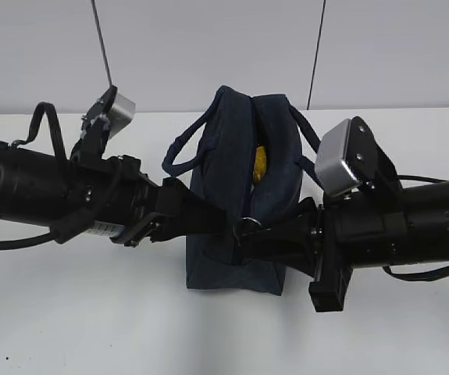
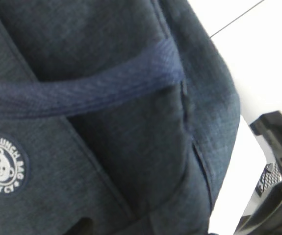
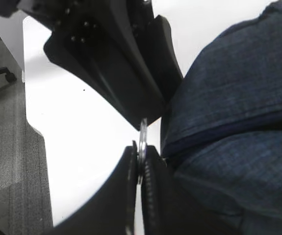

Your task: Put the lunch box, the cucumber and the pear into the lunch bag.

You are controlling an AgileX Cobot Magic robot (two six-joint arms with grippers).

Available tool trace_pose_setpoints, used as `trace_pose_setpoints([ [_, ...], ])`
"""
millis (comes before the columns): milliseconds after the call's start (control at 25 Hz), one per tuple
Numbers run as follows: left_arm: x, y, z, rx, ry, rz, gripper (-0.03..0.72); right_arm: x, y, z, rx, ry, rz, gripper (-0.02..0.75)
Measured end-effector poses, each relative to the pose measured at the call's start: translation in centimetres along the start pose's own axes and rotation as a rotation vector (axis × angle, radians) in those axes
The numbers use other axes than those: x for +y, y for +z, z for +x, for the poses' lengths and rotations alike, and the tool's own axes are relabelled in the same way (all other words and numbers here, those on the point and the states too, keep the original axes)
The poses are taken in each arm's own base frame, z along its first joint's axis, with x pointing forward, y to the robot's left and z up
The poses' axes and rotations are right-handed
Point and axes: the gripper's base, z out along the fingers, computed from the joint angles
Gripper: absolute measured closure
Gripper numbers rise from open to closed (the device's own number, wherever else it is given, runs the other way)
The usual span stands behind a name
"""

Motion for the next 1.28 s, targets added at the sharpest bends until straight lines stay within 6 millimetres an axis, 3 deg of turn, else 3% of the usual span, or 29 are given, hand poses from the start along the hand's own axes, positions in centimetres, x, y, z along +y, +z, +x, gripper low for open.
trace_pose_setpoints([
  [400, 0.0, 0.0, 0.3, 0.034, 0.039, -0.004, 0.274, 0.4, -0.7, -1.0, -0.026, -0.023, 0.013, 0.732],
  [560, -0.9, 0.7, 0.8, 0.057, 0.089, 0.006, 0.274, 0.4, -0.7, -1.1, -0.030, -0.025, 0.014, 0.732],
  [880, -1.1, 1.6, 1.0, 0.049, 0.135, -0.099, 0.275, -0.1, -0.7, -1.7, -0.033, -0.040, 0.036, 0.732],
  [1280, -0.9, 1.6, 0.9, 0.035, 0.124, -0.123, 0.473, -0.7, -0.6, -2.7, -0.042, -0.064, 0.062, 0.732],
])
